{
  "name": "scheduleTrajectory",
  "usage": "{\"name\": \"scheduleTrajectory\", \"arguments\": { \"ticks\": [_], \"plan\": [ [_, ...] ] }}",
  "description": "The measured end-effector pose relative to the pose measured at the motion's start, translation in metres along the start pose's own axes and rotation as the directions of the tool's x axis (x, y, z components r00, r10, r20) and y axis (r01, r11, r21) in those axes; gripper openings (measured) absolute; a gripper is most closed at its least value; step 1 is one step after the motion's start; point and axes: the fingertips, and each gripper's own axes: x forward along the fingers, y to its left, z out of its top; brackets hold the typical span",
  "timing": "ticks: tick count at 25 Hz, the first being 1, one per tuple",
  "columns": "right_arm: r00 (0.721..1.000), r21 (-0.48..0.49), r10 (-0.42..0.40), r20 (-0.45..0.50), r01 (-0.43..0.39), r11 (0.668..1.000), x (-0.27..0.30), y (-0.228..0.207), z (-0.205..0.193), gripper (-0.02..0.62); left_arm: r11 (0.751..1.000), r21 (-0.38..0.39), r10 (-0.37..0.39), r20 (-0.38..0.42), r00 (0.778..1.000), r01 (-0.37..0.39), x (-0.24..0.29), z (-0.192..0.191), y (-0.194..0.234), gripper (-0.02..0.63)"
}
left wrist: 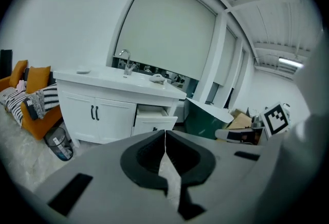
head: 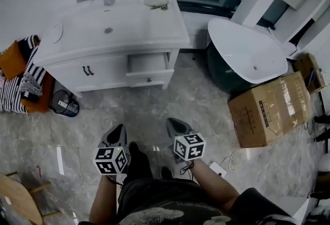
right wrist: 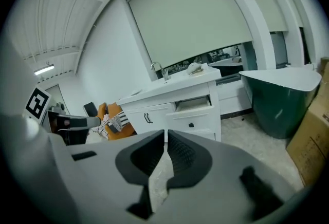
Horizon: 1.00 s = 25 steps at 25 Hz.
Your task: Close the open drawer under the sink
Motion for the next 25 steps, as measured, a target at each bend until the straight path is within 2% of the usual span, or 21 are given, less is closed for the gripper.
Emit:
{"name": "scheduleTrajectory", "arguments": {
  "ticks": [5, 13, 18, 25],
  "plan": [
    [0.995, 0.027, -0.088, -0.038, 0.089, 0.996, 0.053, -0.013, 0.008, 0.032, 0.998, 0.026, -0.053, -0.07, 0.996, 0.055, 0.048, 0.021, 0.04, 0.015],
    [0.97, 0.075, -0.231, -0.069, 0.236, 0.969, 0.12, -0.028, 0.011, 0.032, 0.993, 0.001, -0.115, -0.137, 0.984, 0.116, 0.1, 0.034, 0.103, 0.015],
    [0.96, 0.083, -0.276, -0.047, 0.279, 0.957, 0.157, -0.04, 0.022, 0.032, 0.99, 0.011, -0.134, -0.158, 0.978, 0.137, 0.132, 0.042, 0.131, 0.015],
    [0.953, 0.096, -0.288, -0.094, 0.296, 0.95, 0.205, -0.067, 0.01, 0.034, 0.993, -0.031, -0.122, -0.201, 0.972, 0.118, 0.171, 0.023, 0.148, 0.015]
  ]
}}
